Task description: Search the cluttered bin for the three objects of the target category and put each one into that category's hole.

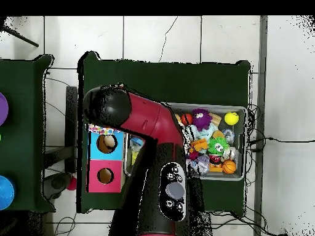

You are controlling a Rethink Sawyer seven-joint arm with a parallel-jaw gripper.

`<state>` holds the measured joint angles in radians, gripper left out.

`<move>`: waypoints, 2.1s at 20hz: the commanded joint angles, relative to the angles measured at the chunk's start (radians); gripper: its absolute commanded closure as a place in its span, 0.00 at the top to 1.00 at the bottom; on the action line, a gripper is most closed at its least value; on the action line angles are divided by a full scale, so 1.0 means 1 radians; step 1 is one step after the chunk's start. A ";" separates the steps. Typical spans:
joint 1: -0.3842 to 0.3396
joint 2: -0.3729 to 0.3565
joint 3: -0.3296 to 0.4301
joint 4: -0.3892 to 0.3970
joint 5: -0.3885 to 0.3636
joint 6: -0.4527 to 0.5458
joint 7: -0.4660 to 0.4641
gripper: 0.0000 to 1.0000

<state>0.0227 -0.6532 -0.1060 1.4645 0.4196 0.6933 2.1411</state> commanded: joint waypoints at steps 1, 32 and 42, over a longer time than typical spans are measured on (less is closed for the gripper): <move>-0.017 0.043 0.089 0.119 -0.002 0.003 0.097 0.00; -0.119 -0.026 0.262 0.292 0.194 -0.184 0.105 0.00; -0.120 -0.023 0.268 0.312 0.154 -0.325 0.136 0.00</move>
<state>-0.0792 -0.6817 0.0680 1.6681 0.5535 0.4548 2.1411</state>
